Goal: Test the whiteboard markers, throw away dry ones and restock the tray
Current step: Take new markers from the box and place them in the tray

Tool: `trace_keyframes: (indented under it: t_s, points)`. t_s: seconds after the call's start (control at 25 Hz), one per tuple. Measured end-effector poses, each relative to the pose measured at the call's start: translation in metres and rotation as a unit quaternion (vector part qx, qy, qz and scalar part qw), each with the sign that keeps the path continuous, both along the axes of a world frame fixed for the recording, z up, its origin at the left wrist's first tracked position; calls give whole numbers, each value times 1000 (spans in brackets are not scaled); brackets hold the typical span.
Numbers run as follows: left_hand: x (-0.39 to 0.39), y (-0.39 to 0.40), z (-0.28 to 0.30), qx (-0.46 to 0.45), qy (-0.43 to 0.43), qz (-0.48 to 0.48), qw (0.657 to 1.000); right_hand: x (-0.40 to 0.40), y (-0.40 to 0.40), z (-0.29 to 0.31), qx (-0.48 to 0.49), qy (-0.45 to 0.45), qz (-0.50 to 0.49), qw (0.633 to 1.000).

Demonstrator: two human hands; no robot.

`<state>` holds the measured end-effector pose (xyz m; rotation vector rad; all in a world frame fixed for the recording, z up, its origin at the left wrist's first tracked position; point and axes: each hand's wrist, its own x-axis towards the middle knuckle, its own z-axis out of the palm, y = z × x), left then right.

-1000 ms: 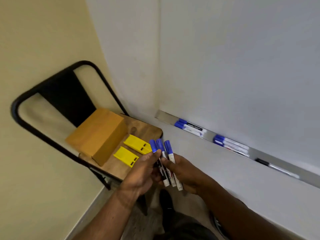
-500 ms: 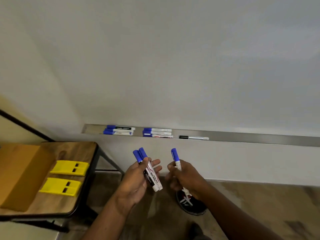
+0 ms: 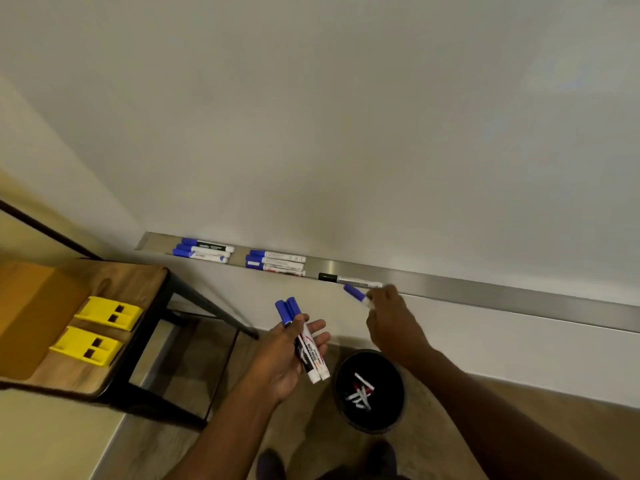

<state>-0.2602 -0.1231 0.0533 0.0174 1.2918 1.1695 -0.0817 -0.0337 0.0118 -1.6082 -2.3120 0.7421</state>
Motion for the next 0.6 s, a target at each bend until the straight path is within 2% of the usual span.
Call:
trace_keyframes:
  t_s: [0.08,0.16,0.6]
  points:
    - [4,3,4,2,3,22,1000,-4,33,-5,68,-35,41,996]
    - [3,6,6,5,13,26,1000,-12,62,-9,96,-70,74,990]
    - [-43,42,-4,7,25,7,1000,-37,93,-33,95,-101,103,985]
